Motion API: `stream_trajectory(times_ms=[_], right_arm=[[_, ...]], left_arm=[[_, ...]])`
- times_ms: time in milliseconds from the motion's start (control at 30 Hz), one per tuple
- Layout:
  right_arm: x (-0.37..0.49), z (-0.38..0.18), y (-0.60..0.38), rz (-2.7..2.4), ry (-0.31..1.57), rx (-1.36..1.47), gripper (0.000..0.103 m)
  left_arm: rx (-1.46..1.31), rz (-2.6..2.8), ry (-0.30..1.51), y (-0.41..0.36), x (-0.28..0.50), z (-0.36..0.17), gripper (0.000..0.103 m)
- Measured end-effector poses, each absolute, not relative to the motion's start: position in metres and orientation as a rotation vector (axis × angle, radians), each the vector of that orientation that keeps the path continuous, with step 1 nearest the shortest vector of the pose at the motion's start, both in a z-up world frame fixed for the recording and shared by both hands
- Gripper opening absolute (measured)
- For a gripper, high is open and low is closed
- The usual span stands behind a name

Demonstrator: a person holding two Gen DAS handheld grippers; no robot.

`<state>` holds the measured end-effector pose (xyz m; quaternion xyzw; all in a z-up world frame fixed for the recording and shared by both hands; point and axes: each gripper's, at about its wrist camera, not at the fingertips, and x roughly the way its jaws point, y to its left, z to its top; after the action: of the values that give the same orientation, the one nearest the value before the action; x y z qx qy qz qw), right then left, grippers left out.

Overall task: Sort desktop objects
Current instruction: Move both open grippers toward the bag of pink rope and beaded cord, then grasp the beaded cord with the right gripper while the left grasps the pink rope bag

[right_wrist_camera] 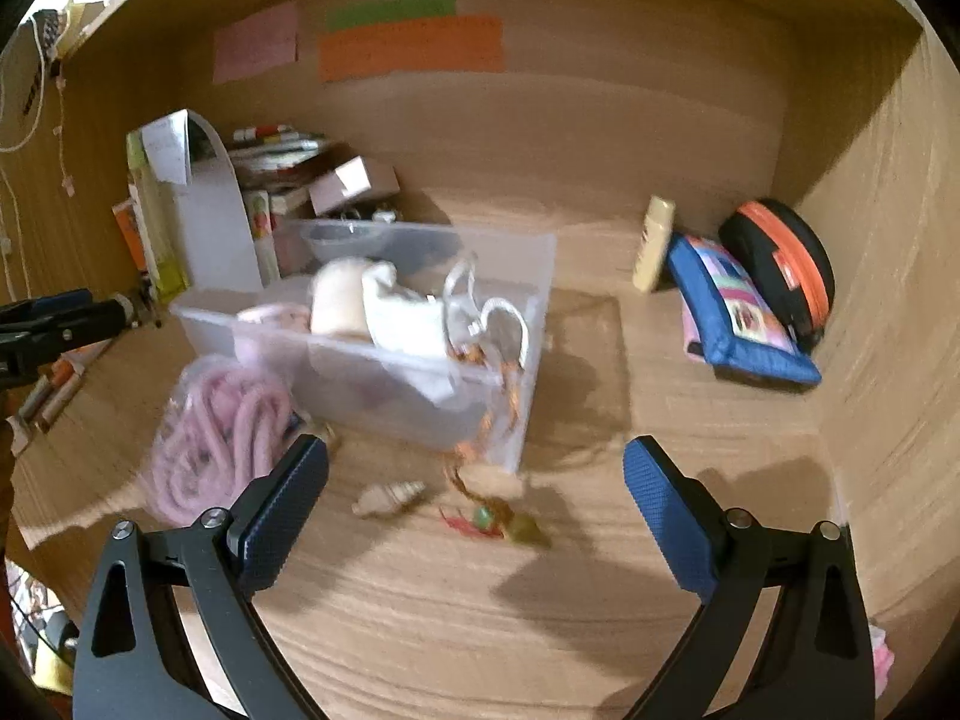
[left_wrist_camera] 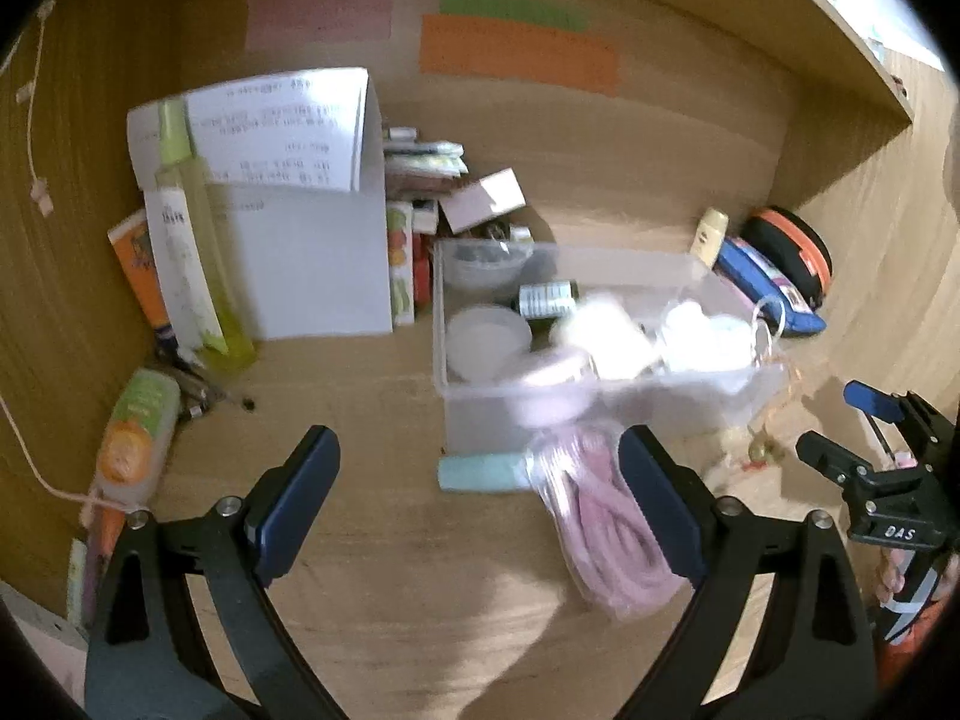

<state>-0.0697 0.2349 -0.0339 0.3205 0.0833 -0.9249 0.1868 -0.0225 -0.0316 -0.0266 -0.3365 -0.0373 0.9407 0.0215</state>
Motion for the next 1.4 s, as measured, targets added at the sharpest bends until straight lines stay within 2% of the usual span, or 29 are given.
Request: stream_trajectory(times_ms=[433, 533, 633, 933, 1067, 1200, 1400], right_arm=[[-0.081, -0.074, 0.249, -2.525, 0.281, 1.054, 0.096], [-0.086, -0.08, 0.245, -2.5, 0.342, 1.075, 0.089], [-0.096, -0.085, 0.244, -2.467, 0.372, 1.105, 0.077], [-0.12, -0.094, 0.247, -2.353, 0.343, 1.183, 0.048], [-0.121, -0.094, 0.248, -2.349, 0.329, 1.167, 0.033], [-0.118, -0.093, 0.249, -2.339, 0.318, 1.151, 0.016], [-0.108, -0.089, 0.249, -2.309, 0.263, 1.118, 0.016]], left_arm=[[-1.254, 2.69, -0.161, 0.018, -0.038, -0.08, 0.095], [-1.303, 2.651, -0.156, 0.03, -0.045, -0.087, 0.095], [-1.345, 2.661, -0.119, 0.041, -0.053, -0.093, 0.095], [-1.411, 2.71, -0.081, 0.053, -0.07, -0.103, 0.095], [-1.401, 2.719, -0.066, 0.054, -0.071, -0.103, 0.081], [-1.382, 2.721, -0.069, 0.053, -0.069, -0.103, 0.077], [-1.342, 2.695, -0.097, 0.047, -0.062, -0.099, 0.066]])
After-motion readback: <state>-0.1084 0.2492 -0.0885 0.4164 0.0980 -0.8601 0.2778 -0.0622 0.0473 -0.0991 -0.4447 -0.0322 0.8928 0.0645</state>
